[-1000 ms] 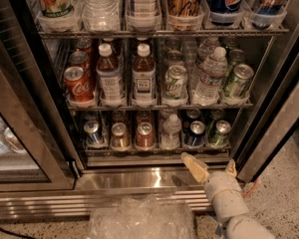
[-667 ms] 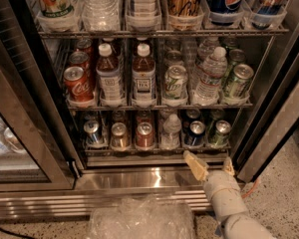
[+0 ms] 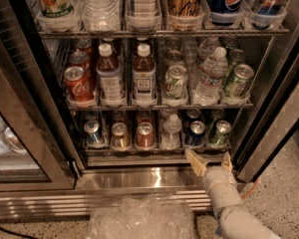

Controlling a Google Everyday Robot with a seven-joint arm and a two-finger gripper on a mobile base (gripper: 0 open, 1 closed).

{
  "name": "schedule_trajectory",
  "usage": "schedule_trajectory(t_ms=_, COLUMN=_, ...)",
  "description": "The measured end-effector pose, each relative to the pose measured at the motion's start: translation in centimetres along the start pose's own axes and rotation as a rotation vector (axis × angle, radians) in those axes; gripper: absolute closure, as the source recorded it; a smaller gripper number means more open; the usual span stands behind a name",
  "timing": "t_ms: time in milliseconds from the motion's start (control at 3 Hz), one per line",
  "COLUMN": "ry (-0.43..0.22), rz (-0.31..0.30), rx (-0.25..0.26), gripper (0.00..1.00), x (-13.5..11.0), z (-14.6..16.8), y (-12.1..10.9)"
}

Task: Pick green can from bottom shelf of fridge

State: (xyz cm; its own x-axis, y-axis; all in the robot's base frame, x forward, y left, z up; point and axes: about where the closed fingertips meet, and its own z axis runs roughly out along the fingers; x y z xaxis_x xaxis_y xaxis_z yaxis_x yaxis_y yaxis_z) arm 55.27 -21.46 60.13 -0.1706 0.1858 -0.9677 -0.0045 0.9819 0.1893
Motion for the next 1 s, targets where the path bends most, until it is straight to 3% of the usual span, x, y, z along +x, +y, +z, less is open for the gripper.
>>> schedule_trajectory(t_ms=333, ry=-0.016, rz=-0.047, rx=0.019, gripper=0.13, x=0.0, z=0.9, y=-0.9)
schedule_trajectory(t_ms=1000, ry=-0.089, rz=-0.124, rx=0.058, gripper=0.25, x=-1.9, z=3.9, y=-3.5)
